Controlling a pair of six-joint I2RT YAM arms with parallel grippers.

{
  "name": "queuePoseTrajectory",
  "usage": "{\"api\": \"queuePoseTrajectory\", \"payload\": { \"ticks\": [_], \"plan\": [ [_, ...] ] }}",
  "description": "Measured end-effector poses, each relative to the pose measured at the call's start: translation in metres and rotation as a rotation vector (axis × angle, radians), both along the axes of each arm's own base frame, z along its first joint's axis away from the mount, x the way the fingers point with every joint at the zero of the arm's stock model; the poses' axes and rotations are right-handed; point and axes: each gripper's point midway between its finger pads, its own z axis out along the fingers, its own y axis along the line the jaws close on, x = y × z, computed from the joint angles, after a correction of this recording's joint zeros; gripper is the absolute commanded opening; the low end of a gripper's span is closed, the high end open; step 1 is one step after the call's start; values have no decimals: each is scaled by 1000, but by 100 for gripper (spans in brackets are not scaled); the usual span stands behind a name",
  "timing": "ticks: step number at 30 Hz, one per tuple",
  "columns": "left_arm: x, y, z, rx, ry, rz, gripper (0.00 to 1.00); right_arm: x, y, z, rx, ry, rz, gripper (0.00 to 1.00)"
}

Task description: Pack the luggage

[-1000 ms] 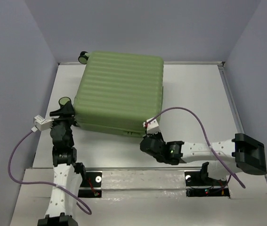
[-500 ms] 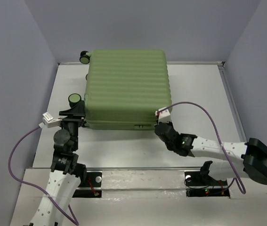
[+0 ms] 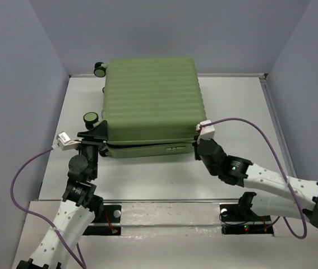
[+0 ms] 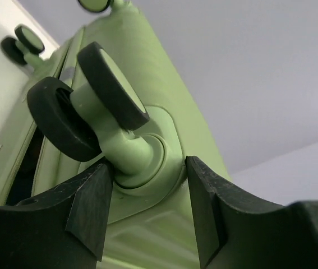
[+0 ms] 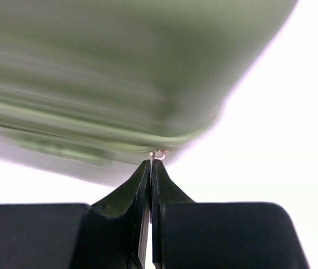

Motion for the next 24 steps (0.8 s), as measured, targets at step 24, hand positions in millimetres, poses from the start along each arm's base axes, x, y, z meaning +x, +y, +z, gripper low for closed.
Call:
{"api": "queuePoseTrajectory", "payload": {
  "ticks": [24],
  "plan": [
    [-32,-96,-69,168,176,-514,6,-78,89,66,478,109,342,45]
  ]
}}
